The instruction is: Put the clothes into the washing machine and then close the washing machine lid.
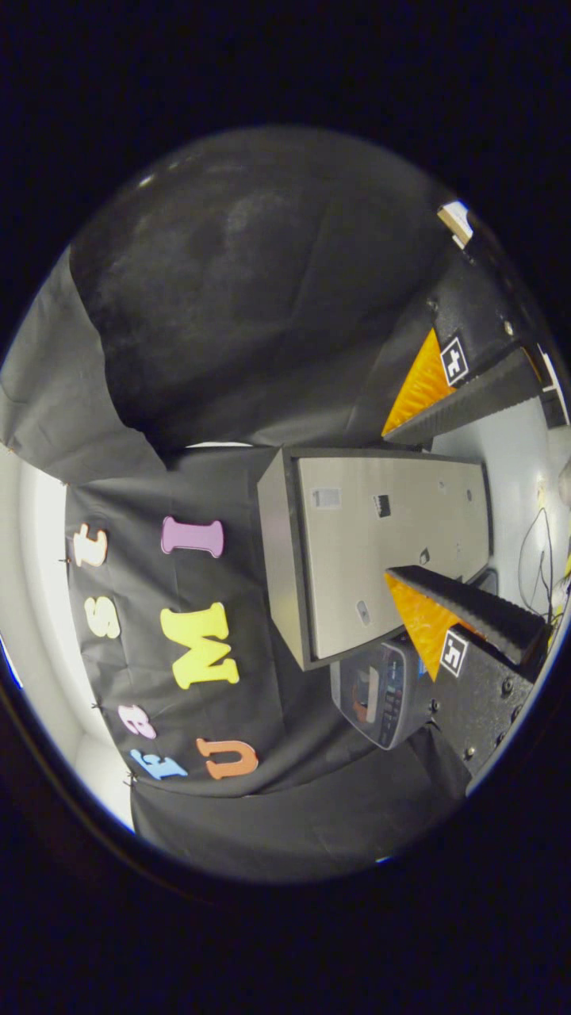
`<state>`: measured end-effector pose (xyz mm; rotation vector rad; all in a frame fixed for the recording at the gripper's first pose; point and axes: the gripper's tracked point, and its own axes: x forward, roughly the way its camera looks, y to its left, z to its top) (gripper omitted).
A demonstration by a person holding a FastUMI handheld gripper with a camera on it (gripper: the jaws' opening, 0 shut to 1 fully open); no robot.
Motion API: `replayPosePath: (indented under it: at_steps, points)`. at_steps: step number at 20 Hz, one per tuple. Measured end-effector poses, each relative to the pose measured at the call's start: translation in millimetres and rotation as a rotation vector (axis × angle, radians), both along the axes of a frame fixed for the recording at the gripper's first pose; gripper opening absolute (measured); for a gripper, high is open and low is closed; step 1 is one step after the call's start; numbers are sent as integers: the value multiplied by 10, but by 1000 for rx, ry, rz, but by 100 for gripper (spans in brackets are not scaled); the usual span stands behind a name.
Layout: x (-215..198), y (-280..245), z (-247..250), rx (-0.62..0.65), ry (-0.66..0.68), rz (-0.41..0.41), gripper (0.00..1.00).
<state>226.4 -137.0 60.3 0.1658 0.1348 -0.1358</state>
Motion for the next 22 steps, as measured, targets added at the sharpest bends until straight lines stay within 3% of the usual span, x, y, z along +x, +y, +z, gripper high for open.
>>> replayPosePath:
  at_steps: [14, 22]
  points:
    - [-534, 333, 230, -76, -66, 127, 97]
    - [-762, 298, 280, -96, -81, 80, 97]
